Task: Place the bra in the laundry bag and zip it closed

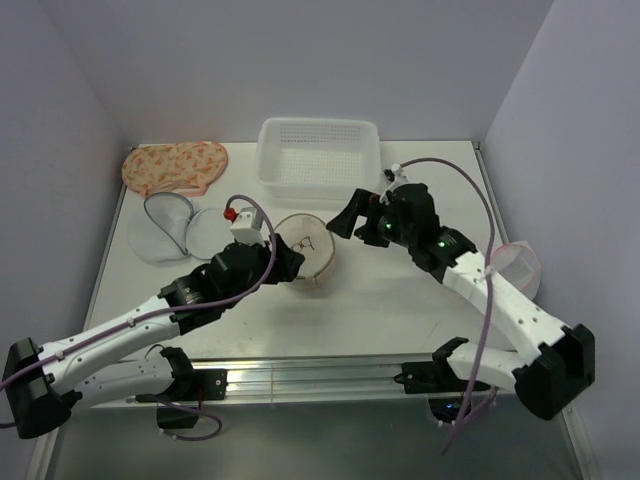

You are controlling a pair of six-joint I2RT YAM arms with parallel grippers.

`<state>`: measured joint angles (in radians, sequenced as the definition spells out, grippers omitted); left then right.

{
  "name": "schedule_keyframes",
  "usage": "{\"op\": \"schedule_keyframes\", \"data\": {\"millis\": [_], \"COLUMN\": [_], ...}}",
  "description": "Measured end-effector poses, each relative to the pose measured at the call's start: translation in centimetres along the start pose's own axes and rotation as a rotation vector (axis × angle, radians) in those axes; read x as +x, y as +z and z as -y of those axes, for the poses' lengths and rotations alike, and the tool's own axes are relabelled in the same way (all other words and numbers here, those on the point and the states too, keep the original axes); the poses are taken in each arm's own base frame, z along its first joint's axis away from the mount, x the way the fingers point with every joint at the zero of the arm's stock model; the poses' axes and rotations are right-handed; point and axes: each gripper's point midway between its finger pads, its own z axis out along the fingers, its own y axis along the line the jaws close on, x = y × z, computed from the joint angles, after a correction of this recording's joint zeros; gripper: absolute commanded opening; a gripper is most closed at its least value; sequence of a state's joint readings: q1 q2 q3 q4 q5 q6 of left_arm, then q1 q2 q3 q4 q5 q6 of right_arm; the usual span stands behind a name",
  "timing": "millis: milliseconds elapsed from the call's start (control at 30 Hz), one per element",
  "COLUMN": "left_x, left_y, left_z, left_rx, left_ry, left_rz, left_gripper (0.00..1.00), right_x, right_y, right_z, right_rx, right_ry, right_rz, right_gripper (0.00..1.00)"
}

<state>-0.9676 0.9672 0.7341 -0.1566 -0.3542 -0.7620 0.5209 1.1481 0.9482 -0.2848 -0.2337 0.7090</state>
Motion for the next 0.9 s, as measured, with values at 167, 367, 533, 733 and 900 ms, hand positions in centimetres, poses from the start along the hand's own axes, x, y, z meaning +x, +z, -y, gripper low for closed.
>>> {"op": "schedule_keyframes", "data": {"millis": [167, 367, 533, 733, 900], "left_x": [-2.1, -3.2, -2.5, -2.3, -2.2], "left_y": [-1.3, -2.7, -3.0, -3.1, -3.1], "left_z": [-0.5, -1.5, -2.6, -3.0, -3.1], "left_rx": [-0.017, -0.03, -0.056, -0.068, -0.07], "left_ry": [-0.03, -0.065, -0.072, -0.075, -0.077], "left_rz": [0.063, 0.121, 0.114, 0.111, 0.108], "left_gripper": [0.69, 0.69, 0.69, 0.7, 0.7], "right_x": [-2.2, -3.5, -3.6, -2.3, -2.1], "right_y": [-4.9, -10.3, -12.4, -11.5, -11.7], "right_z": [-1.7, -0.6, 0.8, 3.2, 3.9], "right_rx": [-0.064, -0.035, -0.001, 0.077, 0.102], "right_ry": [-0.063, -0.105, -0.117, -0.116, -0.121], "right_rz": [0.173, 0.379, 0.466, 0.435, 0.442], "right_gripper": [1.0, 1.0, 1.0, 1.0, 1.0]}}
